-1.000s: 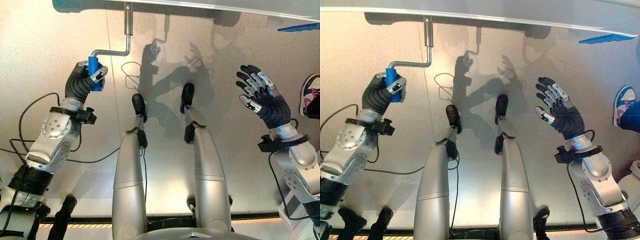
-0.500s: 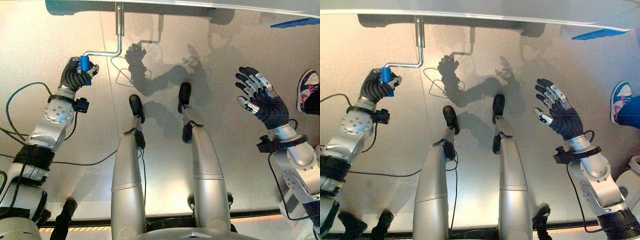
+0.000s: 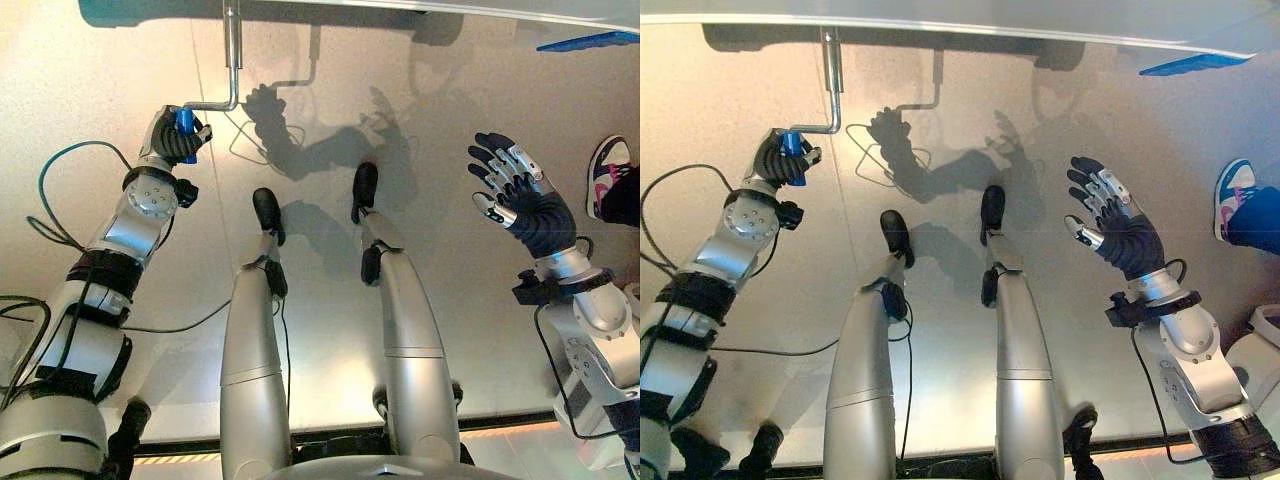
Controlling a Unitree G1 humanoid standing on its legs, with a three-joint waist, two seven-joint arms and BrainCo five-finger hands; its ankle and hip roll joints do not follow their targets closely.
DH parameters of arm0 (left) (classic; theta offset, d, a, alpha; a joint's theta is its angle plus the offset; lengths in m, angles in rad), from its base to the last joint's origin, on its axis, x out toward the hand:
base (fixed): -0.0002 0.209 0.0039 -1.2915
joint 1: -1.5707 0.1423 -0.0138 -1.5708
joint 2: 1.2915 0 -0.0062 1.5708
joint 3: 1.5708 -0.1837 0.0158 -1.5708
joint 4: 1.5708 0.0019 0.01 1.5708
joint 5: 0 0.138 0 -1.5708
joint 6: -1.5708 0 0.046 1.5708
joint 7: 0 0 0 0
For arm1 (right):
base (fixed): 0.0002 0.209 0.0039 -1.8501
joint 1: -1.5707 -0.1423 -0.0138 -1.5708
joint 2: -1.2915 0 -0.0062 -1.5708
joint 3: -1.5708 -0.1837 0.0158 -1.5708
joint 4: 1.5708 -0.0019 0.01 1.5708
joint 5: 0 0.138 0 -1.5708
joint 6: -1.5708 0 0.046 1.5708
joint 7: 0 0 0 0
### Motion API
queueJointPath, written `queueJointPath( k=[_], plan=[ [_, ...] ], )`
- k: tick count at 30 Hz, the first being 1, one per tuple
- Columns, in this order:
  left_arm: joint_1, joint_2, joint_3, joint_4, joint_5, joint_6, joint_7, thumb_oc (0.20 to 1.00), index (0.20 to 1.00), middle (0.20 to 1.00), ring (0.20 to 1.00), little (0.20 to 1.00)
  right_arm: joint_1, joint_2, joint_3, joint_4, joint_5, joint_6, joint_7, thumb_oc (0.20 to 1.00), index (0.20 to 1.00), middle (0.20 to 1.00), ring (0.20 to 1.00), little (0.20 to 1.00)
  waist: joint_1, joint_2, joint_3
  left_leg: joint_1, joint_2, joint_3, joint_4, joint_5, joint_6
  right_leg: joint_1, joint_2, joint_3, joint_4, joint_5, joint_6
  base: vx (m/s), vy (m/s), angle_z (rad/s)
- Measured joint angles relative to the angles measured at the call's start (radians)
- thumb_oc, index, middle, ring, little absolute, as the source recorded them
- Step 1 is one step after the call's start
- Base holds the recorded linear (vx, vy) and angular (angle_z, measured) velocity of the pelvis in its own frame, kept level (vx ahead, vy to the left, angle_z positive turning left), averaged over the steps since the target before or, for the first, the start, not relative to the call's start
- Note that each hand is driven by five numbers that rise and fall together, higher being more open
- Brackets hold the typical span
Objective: Raise the hospital bed
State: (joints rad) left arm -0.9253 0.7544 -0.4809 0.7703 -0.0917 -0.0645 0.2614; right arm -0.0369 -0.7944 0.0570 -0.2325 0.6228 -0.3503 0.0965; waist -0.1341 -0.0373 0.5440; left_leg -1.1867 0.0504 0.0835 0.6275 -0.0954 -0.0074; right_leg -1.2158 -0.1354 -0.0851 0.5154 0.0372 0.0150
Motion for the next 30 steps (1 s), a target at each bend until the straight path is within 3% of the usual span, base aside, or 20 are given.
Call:
queueJointPath(
  k=[12, 30],
  plan=[
    [-0.086, -0.15, -0.046, 0.114, 0.0, 0.038, 0.019, 0.2, 0.2, 0.2, 0.2, 0.2, -0.044, 0.033, 0.068, 0.0, 0.031, 0.0, 0.002, 1.0, 1.0, 1.0, 1.0, 1.0, -0.028, -0.035, -0.002, 0.0, -0.007, -0.001, 0.002, 0.001, 0.003, 0.004, -0.003, 0.003, -0.009, 0.007, 0.008, 0.0, 0.0, 0.0],
    [-0.118, -0.253, -0.084, 0.134, -0.062, 0.04, 0.019, 0.2, 0.2, 0.2, 0.2, 0.2, -0.098, 0.037, 0.122, 0.005, 0.058, 0.001, -0.002, 1.0, 1.0, 1.0, 1.0, 1.0, -0.048, -0.039, -0.004, 0.001, -0.012, 0.014, 0.011, 0.0, 0.02, 0.013, -0.008, 0.019, -0.029, 0.029, 0.023, 0.0, 0.0, 0.0]
  ],
)
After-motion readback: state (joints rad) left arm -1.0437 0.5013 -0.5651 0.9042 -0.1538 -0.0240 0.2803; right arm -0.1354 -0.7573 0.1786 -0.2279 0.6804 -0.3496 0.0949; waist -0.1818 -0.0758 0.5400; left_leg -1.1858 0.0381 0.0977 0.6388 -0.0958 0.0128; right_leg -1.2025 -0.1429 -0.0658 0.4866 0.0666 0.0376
